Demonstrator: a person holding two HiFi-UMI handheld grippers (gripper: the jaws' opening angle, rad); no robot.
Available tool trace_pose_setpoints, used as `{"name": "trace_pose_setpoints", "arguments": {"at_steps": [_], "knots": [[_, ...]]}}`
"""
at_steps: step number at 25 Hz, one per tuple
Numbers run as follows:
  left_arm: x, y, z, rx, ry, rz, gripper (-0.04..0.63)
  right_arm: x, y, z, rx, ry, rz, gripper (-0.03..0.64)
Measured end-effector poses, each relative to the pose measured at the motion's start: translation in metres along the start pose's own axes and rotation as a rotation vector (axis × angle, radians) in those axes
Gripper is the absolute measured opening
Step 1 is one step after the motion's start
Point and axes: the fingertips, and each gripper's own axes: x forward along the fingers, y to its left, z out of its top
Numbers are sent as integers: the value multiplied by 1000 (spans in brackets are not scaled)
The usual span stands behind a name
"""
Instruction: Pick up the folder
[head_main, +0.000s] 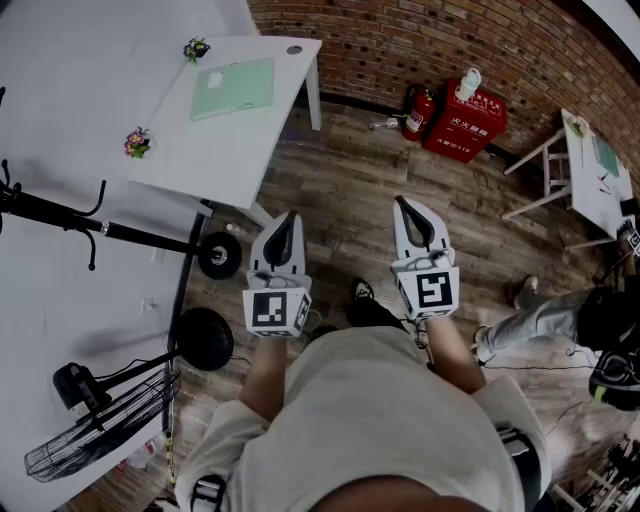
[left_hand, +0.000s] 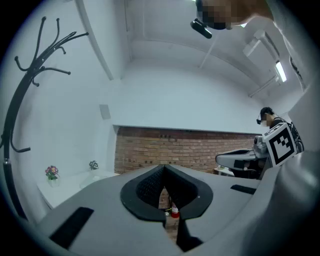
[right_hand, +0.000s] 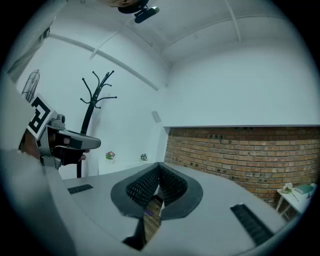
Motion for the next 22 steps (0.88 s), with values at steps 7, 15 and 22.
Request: {"name": "trace_pose_setpoints", "arguments": {"at_steps": [7,15,22], "knots": [[1,-4,-2,-14,8,-2,18,3,7,10,17,-51,52,-2],[34,2,-1,-5,28,9,21,39,7,9,1,-72,144,23],[84,-5,-6,-5,39,42,40,68,-31,-5,-22,-59,199,55]]}}
